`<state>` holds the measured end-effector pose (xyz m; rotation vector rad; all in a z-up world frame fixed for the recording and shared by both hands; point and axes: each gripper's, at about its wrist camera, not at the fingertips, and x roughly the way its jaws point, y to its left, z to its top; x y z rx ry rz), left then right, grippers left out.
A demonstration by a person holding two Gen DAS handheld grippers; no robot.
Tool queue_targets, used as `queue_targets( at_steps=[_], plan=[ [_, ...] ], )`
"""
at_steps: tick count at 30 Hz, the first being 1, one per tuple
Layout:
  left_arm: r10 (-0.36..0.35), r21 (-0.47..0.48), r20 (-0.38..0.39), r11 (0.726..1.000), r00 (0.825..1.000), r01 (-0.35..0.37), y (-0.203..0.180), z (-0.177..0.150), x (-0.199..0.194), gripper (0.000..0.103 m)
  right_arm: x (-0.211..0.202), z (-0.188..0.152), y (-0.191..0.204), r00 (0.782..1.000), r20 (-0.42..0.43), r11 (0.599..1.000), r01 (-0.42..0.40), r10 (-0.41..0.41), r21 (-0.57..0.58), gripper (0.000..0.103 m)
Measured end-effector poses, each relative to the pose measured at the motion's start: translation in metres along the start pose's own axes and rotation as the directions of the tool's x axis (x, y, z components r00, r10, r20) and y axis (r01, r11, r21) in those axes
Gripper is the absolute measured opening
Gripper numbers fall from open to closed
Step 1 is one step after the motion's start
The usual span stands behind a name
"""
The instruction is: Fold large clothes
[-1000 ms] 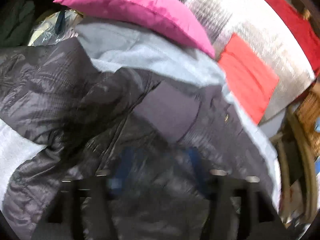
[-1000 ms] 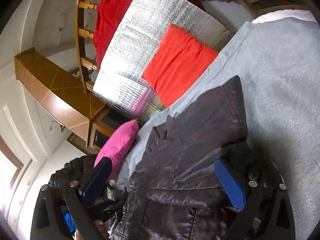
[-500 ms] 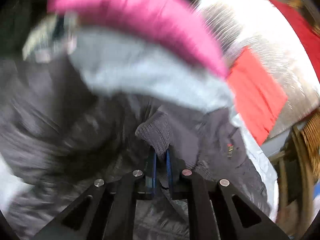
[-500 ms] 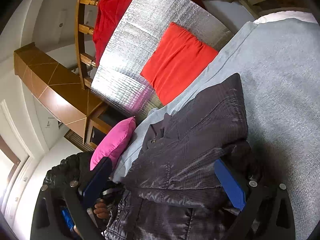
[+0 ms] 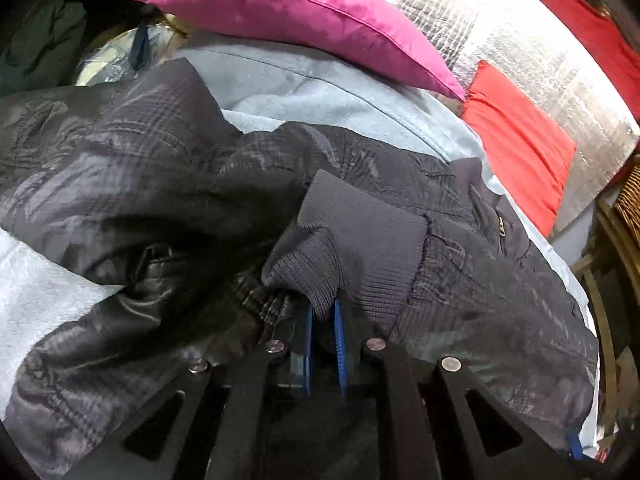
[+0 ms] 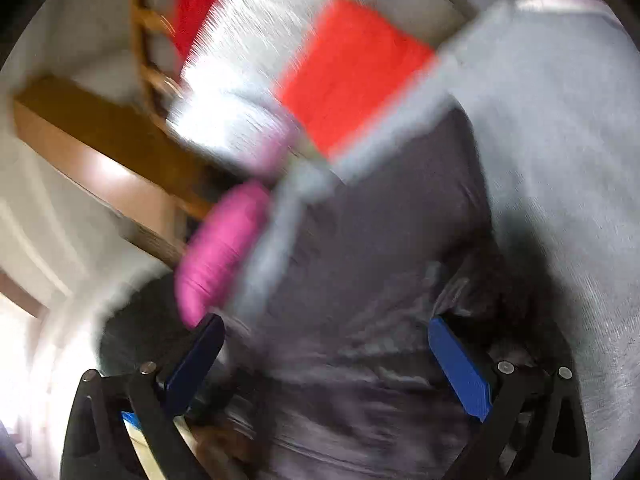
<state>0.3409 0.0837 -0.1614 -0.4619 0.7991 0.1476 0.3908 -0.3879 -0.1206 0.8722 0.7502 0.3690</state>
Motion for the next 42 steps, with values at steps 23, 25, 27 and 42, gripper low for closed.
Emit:
queue_targets(
  at_steps=[23, 25, 27, 42],
  plan=[
    [-0.148, -0.088, 0.050, 0.984, 0.988, 0.152, 0.027, -0.017, -0.003, 0.014, 0.069, 0.145, -0.022, 0.982, -0.108, 0.980, 0.164, -0.153, 0.112, 0.101],
    [-0.153, -0.091, 0.051, 0.983, 0.987, 0.157, 0.029, -0.018, -0.005, 0.014, 0.055, 0.139, -0.009, 0.987, -0.090, 0.988, 0.142, -0.136, 0.062, 0.101],
    [-0.155, -0.093, 0.052, 0.983, 0.987, 0.159, 0.030, -0.019, -0.007, 0.014, 0.042, 0.126, 0.007, 0.991, -0.098, 0.996, 0.089, -0.086, 0.024, 0.101],
    [-0.164, -0.100, 0.051, 0.981, 0.985, 0.168, 0.031, -0.019, -0.008, 0.017, 0.019, 0.028, 0.037, 0.987, -0.117, 0.986, 0.091, -0.107, -0.138, 0.103]
  ],
)
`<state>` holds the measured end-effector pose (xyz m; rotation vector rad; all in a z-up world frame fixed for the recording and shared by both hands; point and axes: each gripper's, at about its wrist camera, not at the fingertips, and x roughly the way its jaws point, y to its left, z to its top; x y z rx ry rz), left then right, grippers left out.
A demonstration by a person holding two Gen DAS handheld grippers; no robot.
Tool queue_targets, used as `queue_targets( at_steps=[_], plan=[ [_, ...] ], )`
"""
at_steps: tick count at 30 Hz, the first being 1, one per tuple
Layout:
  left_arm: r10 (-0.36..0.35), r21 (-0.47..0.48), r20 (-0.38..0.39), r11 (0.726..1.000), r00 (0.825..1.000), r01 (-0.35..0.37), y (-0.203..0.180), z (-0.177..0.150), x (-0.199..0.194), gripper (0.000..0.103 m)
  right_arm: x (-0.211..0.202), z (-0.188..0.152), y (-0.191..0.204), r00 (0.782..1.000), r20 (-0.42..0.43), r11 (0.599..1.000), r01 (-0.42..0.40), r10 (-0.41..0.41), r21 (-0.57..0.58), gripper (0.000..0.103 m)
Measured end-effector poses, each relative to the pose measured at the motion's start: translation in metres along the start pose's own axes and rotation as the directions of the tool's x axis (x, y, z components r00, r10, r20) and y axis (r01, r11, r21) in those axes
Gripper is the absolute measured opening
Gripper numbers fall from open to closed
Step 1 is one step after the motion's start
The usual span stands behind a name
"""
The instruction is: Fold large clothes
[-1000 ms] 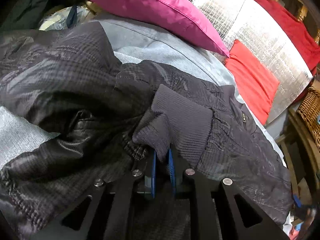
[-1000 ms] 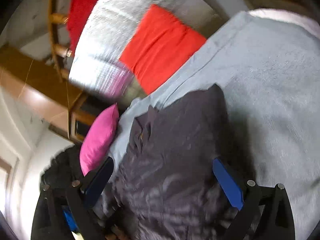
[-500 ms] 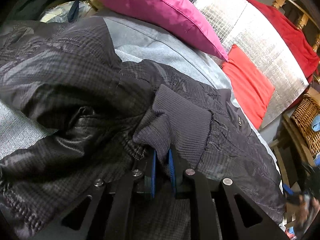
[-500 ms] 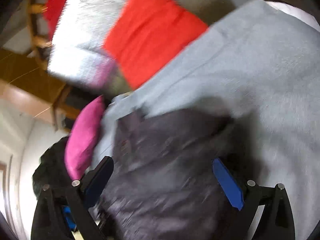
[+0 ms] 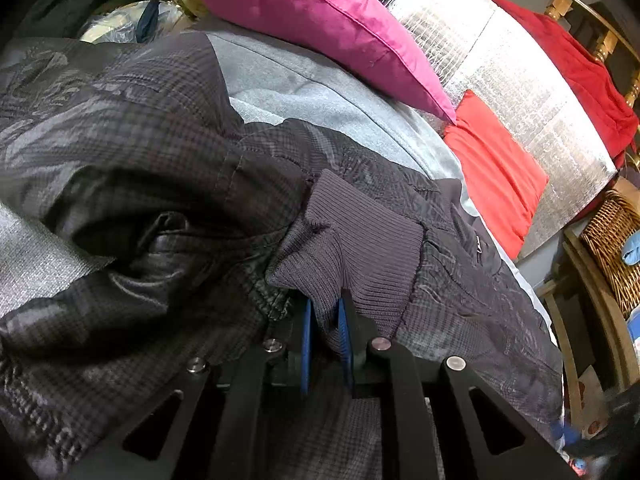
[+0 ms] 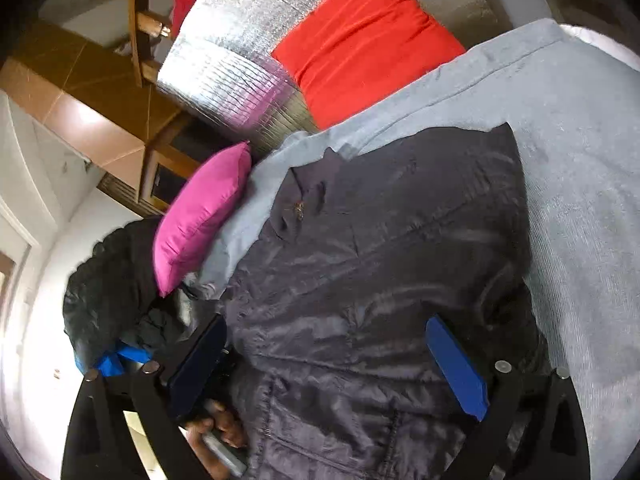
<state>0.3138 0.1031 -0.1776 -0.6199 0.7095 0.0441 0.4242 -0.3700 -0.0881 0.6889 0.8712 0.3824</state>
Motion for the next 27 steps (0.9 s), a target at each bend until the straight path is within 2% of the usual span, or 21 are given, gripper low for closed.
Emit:
queue_targets(
  at_steps=[2, 3, 5, 7, 9, 10, 11, 13, 15, 16, 18, 20, 21, 23, 27],
  plan=[
    [-0.010, -0.002, -0.003, 1.000, 1.000, 0.010, 0.000, 0.001, 0.000, 0.019, 0.025, -0.006, -0.026, 0.996, -0.071, 0.997, 0.060, -0.056, 0.048, 0.102],
    [-0.014, -0.003, -0.006, 1.000, 1.000, 0.014, 0.000, 0.001, 0.000, 0.018, 0.019, -0.006, -0.028, 0.998, -0.016, 0.997, 0.065, -0.064, 0.037, 0.102],
    [-0.010, 0.003, -0.012, 1.000, 1.000, 0.010, -0.003, 0.002, -0.001, 0.020, 0.006, -0.006, -0.009, 0.996, 0.010, 0.996, 0.083, -0.083, 0.033, 0.102],
    [0.008, 0.028, -0.055, 1.000, 0.998, -0.006, -0.012, 0.007, -0.003, 0.034, -0.017, -0.019, 0.018, 0.997, 0.066, 0.999, 0.031, -0.028, -0.035, 0.102],
    [0.020, 0.048, -0.116, 0.999, 0.993, -0.015, -0.020, 0.013, -0.015, 0.065, -0.032, -0.044, 0.037, 0.996, 0.079, 0.994, 0.044, -0.036, -0.095, 0.103],
    [-0.011, 0.038, -0.145, 0.999, 0.989, 0.016, -0.021, 0.017, -0.026, 0.073, -0.038, -0.059, 0.043, 0.996, 0.080, 0.990, 0.058, -0.048, -0.126, 0.103],
    [-0.055, 0.024, -0.145, 0.998, 0.988, 0.059, -0.019, 0.021, -0.042, 0.078, -0.040, -0.077, 0.046, 0.994, 0.082, 0.986, 0.079, -0.067, -0.147, 0.103],
    [-0.118, 0.008, -0.127, 0.993, 0.985, 0.120, -0.006, 0.032, -0.077, 0.078, -0.042, -0.104, 0.040, 0.993, 0.059, 0.979, 0.115, -0.106, -0.166, 0.103],
    [-0.162, -0.026, -0.077, 0.987, 0.984, 0.161, 0.024, 0.049, -0.114, 0.082, -0.037, -0.131, 0.035, 0.991, 0.037, 0.977, 0.137, -0.132, -0.166, 0.103],
    [-0.159, -0.048, -0.040, 0.986, 0.987, 0.157, 0.044, 0.058, -0.129, 0.083, -0.033, -0.140, 0.035, 0.990, 0.031, 0.976, 0.140, -0.137, -0.167, 0.103],
    [-0.112, -0.140, 0.056, 0.983, 0.992, 0.119, 0.100, 0.077, -0.156, 0.084, -0.021, -0.148, 0.046, 0.986, 0.044, 0.965, 0.168, -0.163, -0.202, 0.103],
    [-0.051, -0.234, 0.113, 0.969, 0.992, 0.076, 0.153, 0.094, -0.168, 0.084, -0.019, -0.150, 0.052, 0.984, 0.053, 0.955, 0.179, -0.171, -0.237, 0.103],
    [-0.002, -0.318, 0.132, 0.947, 0.991, 0.045, 0.193, 0.104, -0.171, 0.083, -0.018, -0.151, 0.052, 0.983, 0.051, 0.953, 0.181, -0.174, -0.244, 0.103],
    [0.044, -0.436, 0.132, 0.900, 0.990, 0.018, 0.246, 0.114, -0.167, 0.083, -0.017, -0.149, 0.053, 0.980, 0.050, 0.950, 0.197, -0.190, -0.241, 0.103],
    [0.069, -0.546, 0.116, 0.838, 0.991, 0.005, 0.298, 0.122, -0.145, 0.082, -0.011, -0.147, 0.057, 0.978, 0.053, 0.949, 0.207, -0.200, -0.237, 0.103]
  ],
)
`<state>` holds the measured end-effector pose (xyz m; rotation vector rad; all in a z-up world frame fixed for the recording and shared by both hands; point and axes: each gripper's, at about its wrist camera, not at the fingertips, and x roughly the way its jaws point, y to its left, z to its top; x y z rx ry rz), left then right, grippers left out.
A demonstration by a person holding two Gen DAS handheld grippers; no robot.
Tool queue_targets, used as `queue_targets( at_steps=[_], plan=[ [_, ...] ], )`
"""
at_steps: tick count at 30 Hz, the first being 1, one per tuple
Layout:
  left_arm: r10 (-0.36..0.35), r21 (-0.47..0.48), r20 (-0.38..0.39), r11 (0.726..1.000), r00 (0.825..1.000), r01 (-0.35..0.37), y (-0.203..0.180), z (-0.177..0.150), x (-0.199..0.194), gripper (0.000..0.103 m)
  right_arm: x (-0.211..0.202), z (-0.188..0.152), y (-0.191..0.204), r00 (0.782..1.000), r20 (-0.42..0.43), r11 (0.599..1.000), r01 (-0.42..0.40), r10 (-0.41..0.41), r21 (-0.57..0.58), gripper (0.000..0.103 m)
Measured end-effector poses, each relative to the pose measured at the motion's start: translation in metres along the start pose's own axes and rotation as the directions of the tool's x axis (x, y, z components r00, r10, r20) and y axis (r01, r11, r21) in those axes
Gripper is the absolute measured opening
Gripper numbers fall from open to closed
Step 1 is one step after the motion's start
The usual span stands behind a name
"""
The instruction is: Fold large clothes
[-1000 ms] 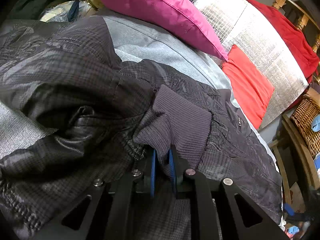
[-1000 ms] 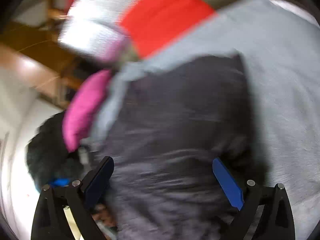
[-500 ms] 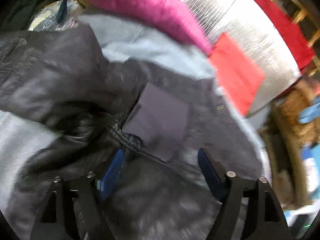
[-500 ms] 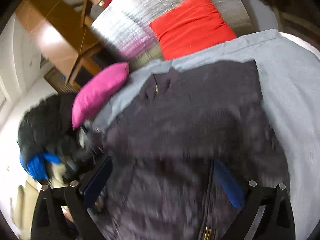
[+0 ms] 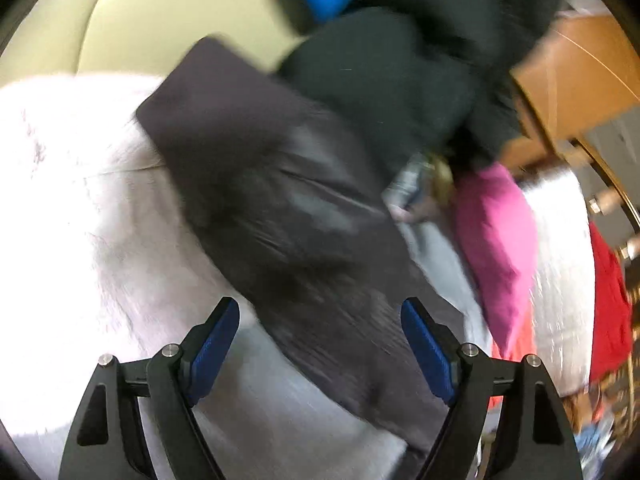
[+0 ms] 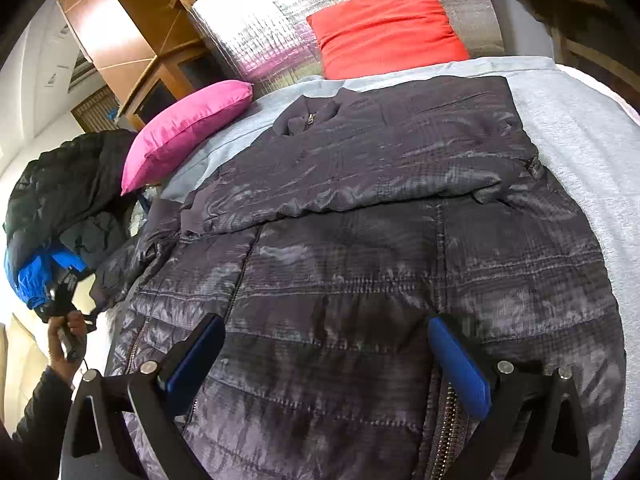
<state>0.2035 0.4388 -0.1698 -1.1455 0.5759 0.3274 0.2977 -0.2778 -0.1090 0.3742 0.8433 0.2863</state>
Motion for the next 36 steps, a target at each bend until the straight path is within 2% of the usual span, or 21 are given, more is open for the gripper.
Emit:
queue_targets(
  at_steps=[2, 4, 7, 8, 9, 10, 11, 13, 15, 17, 19, 20, 23, 25, 28, 30, 31, 33, 34, 35, 36],
  plan=[
    [-0.011, 0.005, -0.007, 1.000, 1.000, 0.011, 0.003, 0.003, 0.012, 0.078, 0.001, -0.001, -0.001, 1.000, 0.000, 1.000, 0.008, -0.008, -0.001, 0.103],
    [0.011, 0.005, 0.005, 1.000, 1.000, -0.011, 0.006, 0.007, 0.020, 0.077, 0.003, -0.001, 0.001, 1.000, -0.003, 1.000, 0.018, -0.018, -0.009, 0.103],
    [0.047, -0.040, 0.037, 0.998, 0.998, -0.045, 0.015, 0.017, 0.027, 0.061, 0.004, 0.000, 0.003, 1.000, -0.002, 1.000, 0.026, -0.026, -0.013, 0.103],
    [0.081, -0.037, 0.034, 0.996, 0.996, -0.080, 0.015, 0.019, 0.028, 0.047, 0.005, 0.001, 0.002, 1.000, -0.002, 1.000, 0.025, -0.025, -0.012, 0.103],
    [0.126, -0.030, 0.030, 0.992, 0.992, -0.125, 0.015, 0.023, 0.030, 0.012, 0.005, 0.001, 0.002, 1.000, -0.001, 1.000, 0.023, -0.023, -0.010, 0.103],
    [0.144, -0.024, 0.010, 0.989, 0.990, -0.143, 0.015, 0.025, 0.032, 0.006, 0.005, 0.000, 0.002, 1.000, 0.001, 1.000, 0.021, -0.021, -0.009, 0.103],
    [0.140, -0.026, 0.000, 0.990, 0.990, -0.140, 0.014, 0.026, 0.033, 0.006, 0.005, 0.000, 0.001, 1.000, 0.003, 1.000, 0.019, -0.019, -0.007, 0.103],
    [0.180, 0.028, 0.025, 0.983, 0.983, -0.181, 0.001, 0.026, 0.026, 0.005, 0.004, 0.000, 0.000, 1.000, 0.009, 1.000, 0.013, -0.013, -0.002, 0.103],
    [0.197, 0.140, 0.094, 0.968, 0.976, -0.208, -0.029, 0.019, 0.007, 0.004, 0.002, -0.001, -0.001, 1.000, 0.014, 1.000, 0.004, -0.004, 0.004, 0.103],
    [0.168, 0.270, 0.169, 0.940, 0.971, -0.210, -0.073, 0.006, -0.013, 0.004, 0.001, -0.001, -0.003, 1.000, 0.018, 1.000, -0.007, 0.007, 0.014, 0.103],
    [0.103, 0.403, 0.233, 0.895, 0.967, -0.192, -0.122, -0.014, -0.035, 0.004, 0.000, -0.001, -0.004, 1.000, 0.025, 1.000, -0.015, 0.015, 0.020, 0.103],
    [0.063, 0.471, 0.256, 0.863, 0.965, -0.182, -0.149, -0.028, -0.044, 0.004, -0.001, -0.001, -0.005, 0.999, 0.031, 0.999, -0.023, 0.023, 0.026, 0.103],
    [-0.061, 0.649, 0.268, 0.749, 0.961, -0.134, -0.228, -0.076, -0.059, 0.004, -0.004, -0.002, -0.010, 0.998, 0.046, 0.997, -0.050, 0.047, 0.051, 0.103],
    [-0.137, 0.731, 0.251, 0.676, 0.958, -0.094, -0.274, -0.115, -0.062, 0.004, -0.007, -0.002, -0.014, 0.997, 0.059, 0.996, -0.061, 0.056, 0.070, 0.103],
    [-0.224, 0.824, 0.157, 0.567, 0.962, -0.003, -0.335, -0.179, -0.058, 0.004, -0.011, -0.002, -0.020, 0.994, 0.081, 0.992, -0.086, 0.078, 0.096, 0.103],
    [-0.260, 0.876, 0.085, 0.479, 0.962, 0.052, -0.368, -0.227, -0.050, 0.004, -0.014, -0.002, -0.023, 0.991, 0.097, 0.988, -0.102, 0.092, 0.113, 0.103],
    [-0.263, 0.901, 0.027, 0.425, 0.964, 0.091, -0.382, -0.258, -0.042, 0.004, -0.015, -0.002, -0.025, 0.989, 0.106, 0.986, -0.117, 0.105, 0.120, 0.103],
    [-0.227, 0.920, -0.067, 0.362, 0.972, 0.148, -0.397, -0.311, -0.021, 0.008, -0.016, -0.004, -0.029, 0.985, 0.116, 0.981, -0.140, 0.125, 0.133, 0.103],
    [-0.205, 0.923, -0.107, 0.344, 0.973, 0.174, -0.399, -0.326, -0.011, 0.014, -0.016, -0.004, -0.031, 0.983, 0.121, 0.978, -0.152, 0.135, 0.141, 0.103],
    [-0.141, 0.928, -0.185, 0.300, 0.972, 0.220, -0.400, -0.356, 0.010, 0.037, -0.017, -0.005, -0.033, 0.981, 0.127, 0.975, -0.164, 0.146, 0.148, 0.103],
    [-0.081, 0.932, -0.230, 0.270, 0.970, 0.244, -0.394, -0.376, 0.024, 0.055, -0.018, -0.005, -0.034, 0.979, 0.133, 0.973, -0.175, 0.156, 0.153, 0.103]
  ],
)
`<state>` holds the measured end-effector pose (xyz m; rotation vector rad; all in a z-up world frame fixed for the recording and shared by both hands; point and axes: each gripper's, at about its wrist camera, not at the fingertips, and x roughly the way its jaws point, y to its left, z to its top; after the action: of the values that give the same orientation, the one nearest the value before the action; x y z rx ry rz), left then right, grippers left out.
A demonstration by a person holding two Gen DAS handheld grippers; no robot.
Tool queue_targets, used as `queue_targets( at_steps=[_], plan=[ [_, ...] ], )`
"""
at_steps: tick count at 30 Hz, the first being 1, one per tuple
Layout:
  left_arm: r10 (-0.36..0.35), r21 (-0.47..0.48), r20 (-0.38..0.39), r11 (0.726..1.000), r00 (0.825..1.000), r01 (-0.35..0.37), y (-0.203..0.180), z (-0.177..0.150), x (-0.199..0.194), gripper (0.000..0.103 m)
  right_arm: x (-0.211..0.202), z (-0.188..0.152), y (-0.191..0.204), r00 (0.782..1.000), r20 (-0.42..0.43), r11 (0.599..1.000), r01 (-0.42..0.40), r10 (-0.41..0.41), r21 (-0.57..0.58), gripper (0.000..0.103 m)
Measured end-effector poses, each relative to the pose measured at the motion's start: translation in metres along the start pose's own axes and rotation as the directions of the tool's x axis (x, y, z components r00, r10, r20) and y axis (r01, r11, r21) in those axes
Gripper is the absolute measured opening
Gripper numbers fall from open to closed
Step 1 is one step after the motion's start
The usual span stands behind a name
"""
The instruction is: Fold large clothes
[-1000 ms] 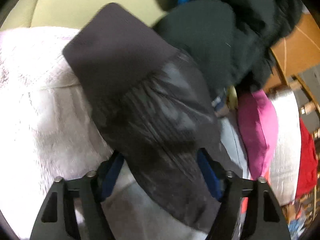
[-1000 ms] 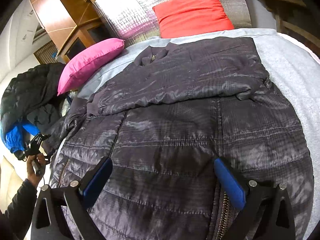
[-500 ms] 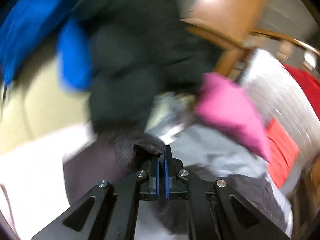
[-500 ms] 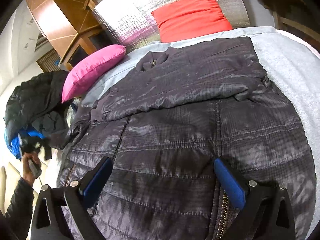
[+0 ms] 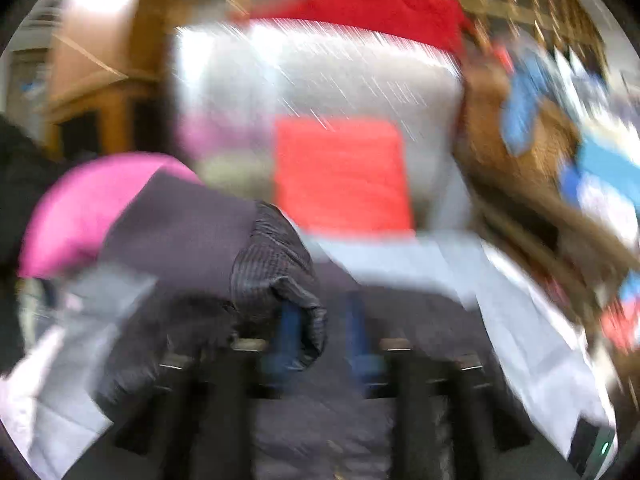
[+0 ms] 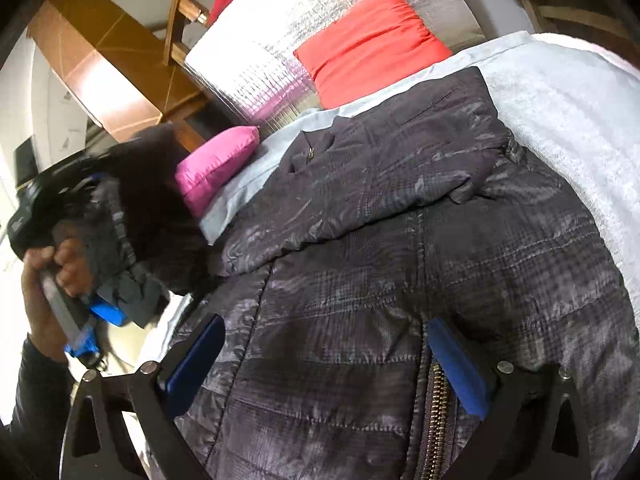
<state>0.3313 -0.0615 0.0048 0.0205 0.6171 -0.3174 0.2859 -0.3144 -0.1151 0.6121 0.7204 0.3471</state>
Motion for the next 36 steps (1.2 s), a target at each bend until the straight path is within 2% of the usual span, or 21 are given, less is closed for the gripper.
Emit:
queue_targets(
  at_steps=[1, 4, 6, 9, 11, 12, 14, 15, 17, 19, 21, 24, 26, 29, 31, 33, 34, 35, 36],
  plan=[
    [-0.005, 0.018, -0.049, 1.000, 0.999, 0.006, -0.011, -0.010, 0.014, 0.059, -0.001, 0.000, -0.001, 1.000, 0.004, 1.000, -0.011, 0.011, 0.005, 0.103],
    [0.013, 0.048, -0.139, 0.999, 0.990, -0.007, -0.018, -0.041, 0.038, 0.059, -0.004, 0.000, -0.004, 0.999, 0.011, 0.999, -0.035, 0.034, 0.016, 0.103],
    [0.017, -0.005, -0.167, 1.000, 0.986, -0.018, -0.001, -0.059, 0.037, 0.062, -0.005, 0.001, -0.005, 0.999, 0.007, 0.999, -0.045, 0.045, 0.023, 0.103],
    [0.020, -0.082, -0.163, 0.996, 0.986, -0.034, 0.032, -0.084, 0.015, 0.065, -0.005, 0.003, -0.004, 0.999, 0.001, 0.999, -0.044, 0.044, 0.026, 0.103],
    [0.065, -0.128, -0.105, 0.989, 0.992, -0.079, 0.058, -0.090, -0.007, 0.065, -0.006, 0.008, 0.000, 0.999, -0.008, 0.999, -0.038, 0.039, 0.033, 0.103],
    [0.101, -0.160, -0.068, 0.981, 0.993, -0.111, 0.069, -0.092, -0.018, 0.070, -0.008, 0.012, 0.004, 0.999, -0.005, 0.999, -0.041, 0.041, 0.029, 0.103],
    [0.167, -0.240, -0.020, 0.956, 0.986, -0.167, 0.098, -0.094, -0.030, 0.076, -0.012, 0.025, 0.017, 0.999, 0.004, 0.999, -0.039, 0.039, 0.014, 0.103],
    [0.206, -0.304, 0.003, 0.932, 0.978, -0.196, 0.117, -0.098, -0.034, 0.076, -0.012, 0.030, 0.021, 0.999, 0.003, 0.999, -0.036, 0.036, 0.008, 0.103],
    [0.236, -0.389, 0.000, 0.895, 0.972, -0.217, 0.146, -0.111, -0.036, 0.076, -0.005, 0.059, 0.040, 1.000, -0.002, 1.000, -0.014, 0.014, -0.018, 0.103],
    [0.218, -0.466, -0.012, 0.862, 0.976, -0.198, 0.164, -0.130, -0.035, 0.076, 0.009, 0.085, 0.054, 0.999, -0.027, 0.999, 0.017, -0.018, -0.032, 0.103],
    [0.202, -0.541, -0.009, 0.822, 0.979, -0.175, 0.178, -0.147, -0.033, 0.076, 0.039, 0.126, 0.076, 0.996, -0.082, 0.999, 0.031, -0.034, -0.029, 0.103],
    [0.182, -0.616, 0.002, 0.774, 0.983, -0.143, 0.191, -0.178, -0.034, 0.076, 0.087, 0.175, 0.105, 0.980, -0.165, 0.994, 0.104, -0.110, -0.046, 0.103],
    [0.161, -0.651, 0.005, 0.749, 0.987, -0.119, 0.199, -0.185, -0.034, 0.076, 0.132, 0.206, 0.127, 0.955, -0.241, 0.985, 0.158, -0.170, -0.069, 0.103],
    [0.151, -0.652, 0.036, 0.753, 0.988, -0.092, 0.198, -0.186, -0.036, 0.076, 0.188, 0.229, 0.153, 0.905, -0.293, 0.949, 0.273, -0.309, -0.158, 0.103],
    [0.152, -0.650, 0.039, 0.754, 0.988, -0.091, 0.197, -0.187, -0.038, 0.076, 0.231, 0.232, 0.161, 0.842, -0.349, 0.908, 0.348, -0.411, -0.231, 0.103],
    [0.153, -0.652, 0.042, 0.753, 0.987, -0.089, 0.196, -0.189, -0.038, 0.076, 0.260, 0.225, 0.160, 0.771, -0.361, 0.847, 0.429, -0.524, -0.314, 0.102],
    [0.150, -0.655, 0.040, 0.751, 0.988, -0.087, 0.196, -0.189, -0.038, 0.076, 0.267, 0.224, 0.154, 0.748, -0.366, 0.828, 0.451, -0.554, -0.332, 0.100],
    [0.144, -0.658, 0.039, 0.748, 0.989, -0.083, 0.197, -0.190, -0.037, 0.076, 0.276, 0.219, 0.147, 0.717, -0.382, 0.810, 0.477, -0.584, -0.341, 0.089],
    [0.142, -0.660, 0.041, 0.747, 0.989, -0.080, 0.198, -0.191, -0.038, 0.076, 0.280, 0.213, 0.139, 0.692, -0.392, 0.794, 0.502, -0.606, -0.343, 0.071]
  ],
)
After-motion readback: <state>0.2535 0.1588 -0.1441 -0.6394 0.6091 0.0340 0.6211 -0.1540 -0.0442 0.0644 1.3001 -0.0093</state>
